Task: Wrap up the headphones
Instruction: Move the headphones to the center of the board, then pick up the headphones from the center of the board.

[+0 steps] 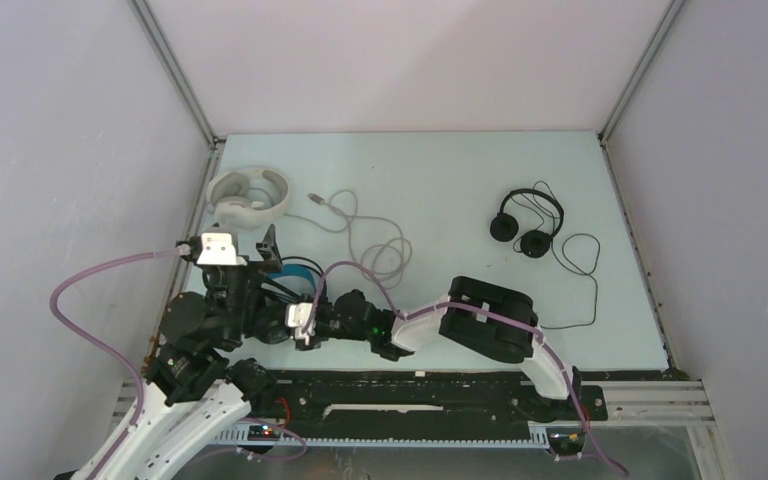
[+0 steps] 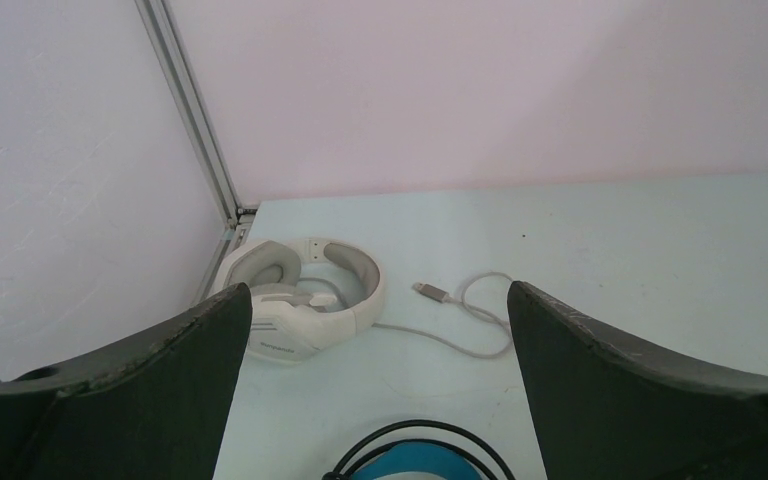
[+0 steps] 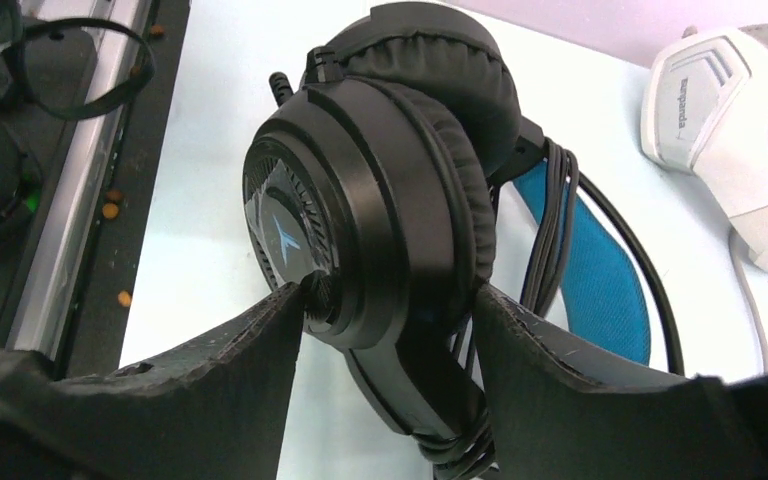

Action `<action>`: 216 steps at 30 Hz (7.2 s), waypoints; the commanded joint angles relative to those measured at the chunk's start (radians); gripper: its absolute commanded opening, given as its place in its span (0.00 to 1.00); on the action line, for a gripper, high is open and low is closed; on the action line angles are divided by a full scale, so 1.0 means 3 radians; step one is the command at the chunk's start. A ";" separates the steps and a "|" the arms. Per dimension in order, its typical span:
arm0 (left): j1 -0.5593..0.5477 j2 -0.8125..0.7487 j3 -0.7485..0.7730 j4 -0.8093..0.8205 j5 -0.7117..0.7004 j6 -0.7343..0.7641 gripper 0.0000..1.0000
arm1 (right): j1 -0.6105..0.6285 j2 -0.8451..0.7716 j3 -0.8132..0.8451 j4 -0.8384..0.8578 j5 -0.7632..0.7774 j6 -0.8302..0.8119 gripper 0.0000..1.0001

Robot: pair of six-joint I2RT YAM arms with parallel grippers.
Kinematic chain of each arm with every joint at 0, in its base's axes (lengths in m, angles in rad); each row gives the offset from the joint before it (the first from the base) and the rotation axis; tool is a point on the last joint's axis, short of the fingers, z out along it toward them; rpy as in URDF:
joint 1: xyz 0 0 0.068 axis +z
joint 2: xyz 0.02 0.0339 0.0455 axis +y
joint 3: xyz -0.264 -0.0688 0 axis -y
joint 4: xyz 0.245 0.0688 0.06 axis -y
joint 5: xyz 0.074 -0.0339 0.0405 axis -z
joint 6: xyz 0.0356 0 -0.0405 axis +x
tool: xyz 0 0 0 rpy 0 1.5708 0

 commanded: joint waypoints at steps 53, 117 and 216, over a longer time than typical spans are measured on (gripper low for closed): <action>0.0081 -0.0026 -0.0056 0.0035 0.0765 -0.0530 1.00 | -0.3309 -0.0651 0.0911 -0.3915 0.1473 0.2347 0.55; 0.0110 0.0537 0.0123 -0.0201 0.1392 -0.0625 0.97 | -0.3270 -0.3017 -0.0428 -0.2959 -0.2476 0.4032 0.00; -0.0524 0.2983 0.2533 -0.1546 0.0394 -0.0518 0.00 | -0.1107 -0.4221 -0.0443 -0.3694 -0.0319 0.1064 0.66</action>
